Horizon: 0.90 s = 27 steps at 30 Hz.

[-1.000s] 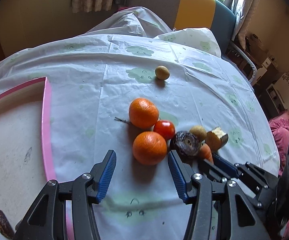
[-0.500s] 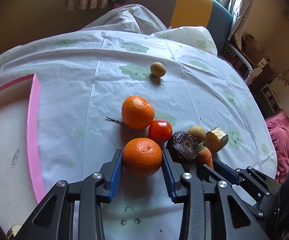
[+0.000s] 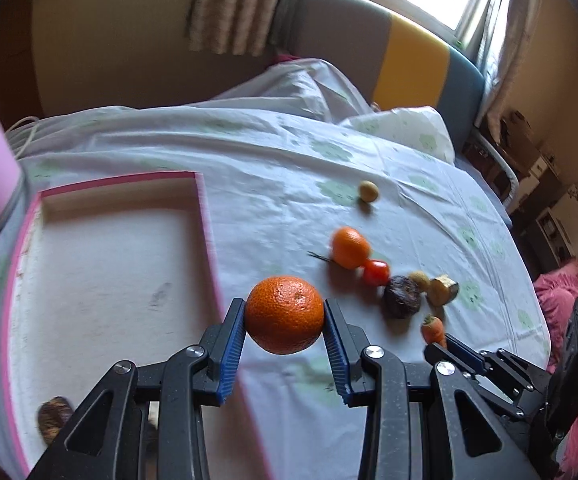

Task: Organize fruits
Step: 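Grasp a mandarin orange with the left gripper while the right gripper grasps the carrot, then carry the orange and carrot into the tray and open both grippers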

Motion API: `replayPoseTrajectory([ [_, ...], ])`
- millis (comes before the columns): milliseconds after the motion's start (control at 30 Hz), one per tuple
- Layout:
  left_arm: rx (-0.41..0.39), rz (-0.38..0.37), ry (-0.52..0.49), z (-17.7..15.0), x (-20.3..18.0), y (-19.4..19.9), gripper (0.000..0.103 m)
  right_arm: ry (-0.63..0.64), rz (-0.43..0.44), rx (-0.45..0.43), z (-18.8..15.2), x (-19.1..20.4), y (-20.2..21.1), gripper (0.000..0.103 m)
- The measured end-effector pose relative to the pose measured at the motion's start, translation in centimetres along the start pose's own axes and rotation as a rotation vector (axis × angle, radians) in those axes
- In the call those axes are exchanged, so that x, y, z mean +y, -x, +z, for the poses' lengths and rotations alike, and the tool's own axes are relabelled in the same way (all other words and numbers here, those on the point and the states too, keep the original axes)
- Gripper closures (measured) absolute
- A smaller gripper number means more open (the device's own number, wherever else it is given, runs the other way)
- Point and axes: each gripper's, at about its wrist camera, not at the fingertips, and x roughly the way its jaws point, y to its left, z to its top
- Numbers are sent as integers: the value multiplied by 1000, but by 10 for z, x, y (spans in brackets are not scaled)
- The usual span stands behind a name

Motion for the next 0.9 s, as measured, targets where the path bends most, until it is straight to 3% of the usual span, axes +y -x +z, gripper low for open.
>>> replayPoseTrajectory([
  [167, -28, 73, 86, -5, 53, 20, 64, 47, 62, -20, 7, 29, 9, 86],
  [400, -2, 162, 185, -26, 114, 22, 64, 156, 182, -29, 24, 95, 9, 86],
  [667, 6, 185, 214, -45, 134, 20, 64, 287, 239, 2, 41, 164, -15, 86],
  [900, 7, 182, 228, -52, 138, 18, 64, 288, 272, 89, 51, 189, -51, 86],
])
